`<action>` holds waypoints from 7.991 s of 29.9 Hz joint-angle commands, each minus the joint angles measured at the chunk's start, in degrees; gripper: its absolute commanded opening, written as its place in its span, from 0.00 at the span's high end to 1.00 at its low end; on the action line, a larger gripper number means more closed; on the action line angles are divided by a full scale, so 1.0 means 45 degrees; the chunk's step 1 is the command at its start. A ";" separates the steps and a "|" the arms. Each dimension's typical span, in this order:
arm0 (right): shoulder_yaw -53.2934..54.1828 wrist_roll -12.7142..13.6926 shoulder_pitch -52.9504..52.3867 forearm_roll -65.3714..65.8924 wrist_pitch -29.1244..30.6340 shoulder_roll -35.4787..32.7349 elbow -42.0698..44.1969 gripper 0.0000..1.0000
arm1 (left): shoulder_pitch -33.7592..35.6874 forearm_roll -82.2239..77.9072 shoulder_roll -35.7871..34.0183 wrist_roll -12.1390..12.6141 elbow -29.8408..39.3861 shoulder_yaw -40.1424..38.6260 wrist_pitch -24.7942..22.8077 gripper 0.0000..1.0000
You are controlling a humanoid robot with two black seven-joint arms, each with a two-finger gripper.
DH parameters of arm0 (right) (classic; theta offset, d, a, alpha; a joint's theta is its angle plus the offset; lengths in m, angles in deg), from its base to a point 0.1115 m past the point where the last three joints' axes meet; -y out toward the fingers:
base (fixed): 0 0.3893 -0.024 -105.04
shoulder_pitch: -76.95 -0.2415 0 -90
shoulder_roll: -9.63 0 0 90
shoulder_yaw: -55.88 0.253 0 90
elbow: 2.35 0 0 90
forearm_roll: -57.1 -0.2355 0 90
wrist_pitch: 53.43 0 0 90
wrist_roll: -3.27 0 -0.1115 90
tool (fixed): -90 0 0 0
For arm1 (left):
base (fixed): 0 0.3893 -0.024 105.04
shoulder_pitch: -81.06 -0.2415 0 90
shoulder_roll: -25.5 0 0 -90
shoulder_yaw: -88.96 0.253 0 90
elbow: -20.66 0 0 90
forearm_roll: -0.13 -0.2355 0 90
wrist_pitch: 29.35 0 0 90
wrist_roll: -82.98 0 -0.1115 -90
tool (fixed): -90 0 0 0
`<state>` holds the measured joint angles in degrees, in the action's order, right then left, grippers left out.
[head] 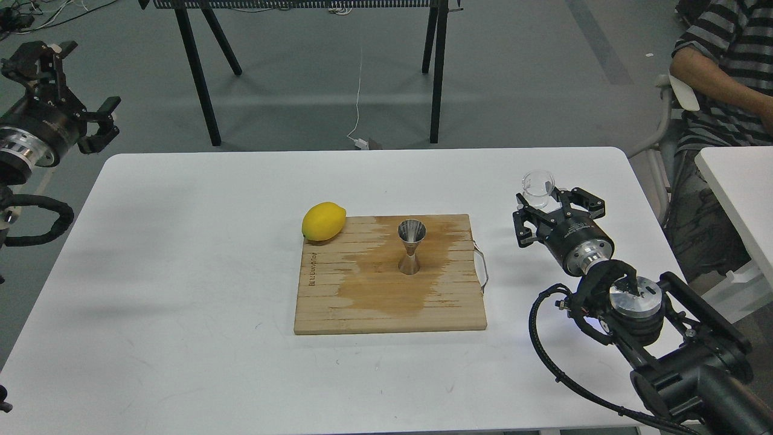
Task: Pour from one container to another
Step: 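Lift the glass cup with the right gripper and move it above the jigger, then tilt the glass cup with the right gripper to pour into the jigger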
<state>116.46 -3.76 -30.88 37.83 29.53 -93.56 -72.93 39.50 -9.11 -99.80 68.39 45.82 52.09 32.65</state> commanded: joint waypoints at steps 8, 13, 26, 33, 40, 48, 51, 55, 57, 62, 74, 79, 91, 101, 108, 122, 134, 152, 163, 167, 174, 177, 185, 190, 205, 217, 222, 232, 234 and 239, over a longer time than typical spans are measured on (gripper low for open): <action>-0.1918 0.0353 -0.1818 0.1041 -0.0914 -0.0291 -0.0388 0.85 | 0.0095 0.0042 -0.0223 -0.0019 -0.0003 -0.0009 0.0000 0.01; -0.2817 0.0353 -0.2520 0.1158 -0.1188 -0.0233 -0.0682 0.85 | 0.0115 0.0042 -0.0282 -0.0020 -0.0003 -0.0009 0.0000 0.01; -0.4381 0.0489 -0.3947 0.2524 -0.1481 -0.0311 -0.0584 0.85 | 0.0115 0.0042 -0.0946 0.0020 0.0016 0.0011 0.0000 0.01; -0.5260 0.0704 -0.4456 0.3853 -0.1696 -0.0350 -0.0584 0.85 | 0.0095 0.0042 -0.1142 0.0019 0.0016 0.0049 0.0000 0.01; -0.5358 0.0802 -0.4281 0.3990 -0.1560 -0.0565 -0.0604 0.85 | 0.0095 0.0022 -0.1142 0.0020 -0.0003 0.0030 0.0000 0.01; -0.5358 0.0802 -0.4046 0.3990 -0.1267 -0.0682 -0.0643 0.84 | 0.0095 0.0022 -0.1161 0.0020 -0.0003 0.0050 0.0000 0.01; -0.5397 0.0802 -0.3968 0.4010 -0.1247 -0.0701 -0.0662 0.84 | 0.0095 0.0022 -0.1161 0.0020 -0.0003 0.0050 0.0000 0.01; -0.5455 0.0821 -0.3968 0.4185 -0.1247 -0.0701 -0.0682 0.84 | 0.0115 0.0022 -0.1181 0.0020 -0.0003 0.0030 0.0000 0.01; -0.5631 0.0841 -0.4007 0.4574 -0.1247 -0.0721 -0.0701 0.84 | 0.0115 0.0022 -0.1161 0.0020 0.0016 0.0030 0.0000 0.01; -0.5749 0.0997 -0.4065 0.4928 -0.1266 -0.0721 -0.0682 0.84 | 0.0115 0.0022 -0.1181 0.0020 -0.0003 0.0030 0.0000 0.01; -0.6451 0.1271 -0.4144 0.6119 -0.1403 -0.0663 -0.0623 0.84 | 0.0231 0.0022 -0.1122 0.0020 -0.0003 0.0030 0.0000 0.01; -0.6471 0.1271 -0.4144 0.6197 -0.1403 -0.0584 -0.0526 0.84 | 0.0232 0.0022 -0.1122 0.0020 -0.0003 0.0030 0.0000 0.01; -0.7036 0.1329 -0.4494 0.6998 -0.1578 -0.0545 -0.0487 0.84 | 0.0251 0.0022 -0.1161 0.0039 -0.0003 0.0030 0.0000 0.01; -0.7741 0.1427 -0.4944 0.7251 -0.1716 -0.0545 -0.0467 0.84 | 0.0251 0.0022 -0.1161 0.0039 -0.0003 0.0030 0.0000 0.01; -0.8150 0.1524 -0.5198 0.7486 -0.1735 -0.0545 -0.0448 0.84 | 0.0251 0.0022 -0.1181 0.0039 -0.0003 0.0030 0.0000 0.01; -0.9108 0.1563 -0.5843 0.8092 -0.1735 -0.0545 -0.0428 0.84 | 0.0310 0.0022 -0.1376 0.0039 -0.0003 0.0030 0.0000 0.01; -0.9128 0.1700 -0.5921 0.8658 -0.1735 -0.0603 -0.0291 0.84 | 0.0310 0.0022 -0.1415 0.0039 -0.0003 0.0030 0.0000 0.01; -0.9517 0.1720 -0.6136 0.9400 -0.1716 -0.0701 -0.0350 0.84 | 0.0310 0.0022 -0.1415 0.0039 -0.0003 0.0030 0.0000 0.01; -0.9675 0.1720 -0.6214 0.9947 -0.1716 -0.0877 -0.0272 0.84 | 0.0310 0.0022 -0.1415 0.0039 -0.0003 0.0030 0.0000 0.01; -0.9675 0.1700 -0.6253 0.9967 -0.1716 -0.0877 -0.0252 0.84 | 0.0310 0.0022 -0.1415 0.0039 -0.0003 0.0030 0.0000 0.01; -0.9675 0.1700 -0.6487 0.9967 -0.1696 -0.0877 -0.0116 0.84 | 0.0310 0.0022 -0.1415 0.0039 -0.0003 0.0030 0.0000 0.01; -0.9675 0.1700 -0.6507 0.9986 -0.1696 -0.0877 -0.0096 0.84 | 0.0310 0.0022 -0.1435 0.0039 -0.0003 0.0030 0.0000 0.01; -0.9694 0.1700 -0.6526 1.0455 -0.1696 -0.0858 -0.0076 0.84 | 0.0310 0.0022 -0.1435 0.0020 -0.0003 0.0030 0.0000 0.01; -1.0240 0.1681 -0.6701 1.0494 -0.1696 -0.0858 -0.0076 0.84 | 0.0310 0.0022 -0.1435 0.0020 -0.0003 0.0030 0.0000 0.01; -1.0514 0.1603 -0.6975 1.0514 -0.1677 -0.0858 -0.0076 0.83 | 0.0310 0.0022 -0.1454 0.0000 -0.0003 0.0030 0.0000 0.01; -1.0710 0.1564 -0.7112 1.0885 -0.1638 -0.0858 -0.0076 0.83 | 0.0310 0.0022 -0.1454 0.0020 -0.0003 0.0030 0.0000 0.01; -1.0710 0.1544 -0.7112 1.0962 -0.1618 -0.0858 -0.0076 0.83 | 0.0310 0.0022 -0.1454 0.0039 -0.0003 0.0030 0.0000 0.01; -1.0671 0.1564 -0.7034 1.0964 -0.1560 -0.0877 -0.0057 0.83 | 0.0329 0.0022 -0.1532 0.0059 -0.0003 0.0011 0.0000 0.01; -1.0535 0.1583 -0.6976 1.0905 -0.1559 -0.0877 -0.0057 0.83 | 0.0329 0.0022 -0.1532 0.0078 -0.0003 0.0030 0.0000 0.01; -0.9774 0.1583 -0.6567 1.0652 -0.1521 -0.0877 -0.0116 0.83 | 0.0329 0.0022 -0.1532 0.0078 -0.0003 0.0030 0.0000 0.01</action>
<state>70.18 3.35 -61.78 86.74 22.57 -97.50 -73.25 41.00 -9.01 -106.69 68.72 45.80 52.19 32.65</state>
